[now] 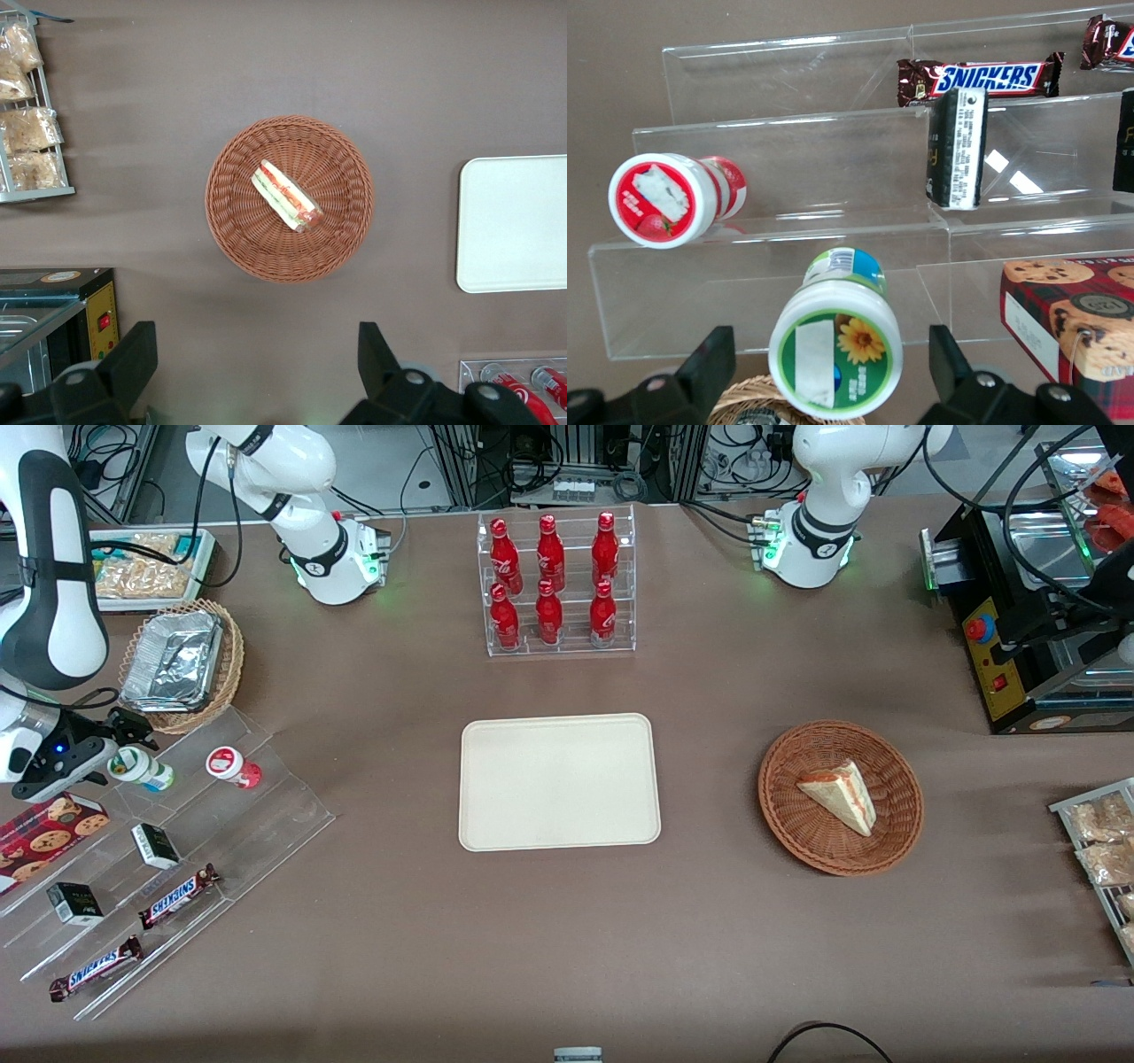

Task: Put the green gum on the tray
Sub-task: 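Close the right gripper around the green-labelled jar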

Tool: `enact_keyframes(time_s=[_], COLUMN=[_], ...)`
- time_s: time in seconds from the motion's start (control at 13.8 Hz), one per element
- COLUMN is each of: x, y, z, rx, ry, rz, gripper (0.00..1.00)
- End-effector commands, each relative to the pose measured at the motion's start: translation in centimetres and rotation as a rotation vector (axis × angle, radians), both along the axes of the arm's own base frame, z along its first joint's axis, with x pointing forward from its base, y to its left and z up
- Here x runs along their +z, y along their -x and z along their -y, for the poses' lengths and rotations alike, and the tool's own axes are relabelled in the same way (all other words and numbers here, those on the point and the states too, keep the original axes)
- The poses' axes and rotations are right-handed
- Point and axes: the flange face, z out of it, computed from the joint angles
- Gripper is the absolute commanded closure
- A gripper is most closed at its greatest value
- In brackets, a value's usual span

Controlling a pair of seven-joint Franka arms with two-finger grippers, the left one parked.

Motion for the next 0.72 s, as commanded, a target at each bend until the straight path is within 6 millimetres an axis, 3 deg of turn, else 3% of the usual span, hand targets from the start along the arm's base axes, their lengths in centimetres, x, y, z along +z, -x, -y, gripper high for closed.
enact_keyframes(time_s=[0.0,0.07,0.36,0.65], x=[0.3,0.2,0.7,3.9], y=[0.4,0.4,0.2,-1.1], z=[-0.3,-0.4,-0.6,-1.7], rx=[0.001,0.005,0.005,0.024], ry=[-0.007,-0.006,-0.007,-0.014], rz=[0.031,0.029,0.029,0.019], gripper=[0.74,1.00,1.00,1.00])
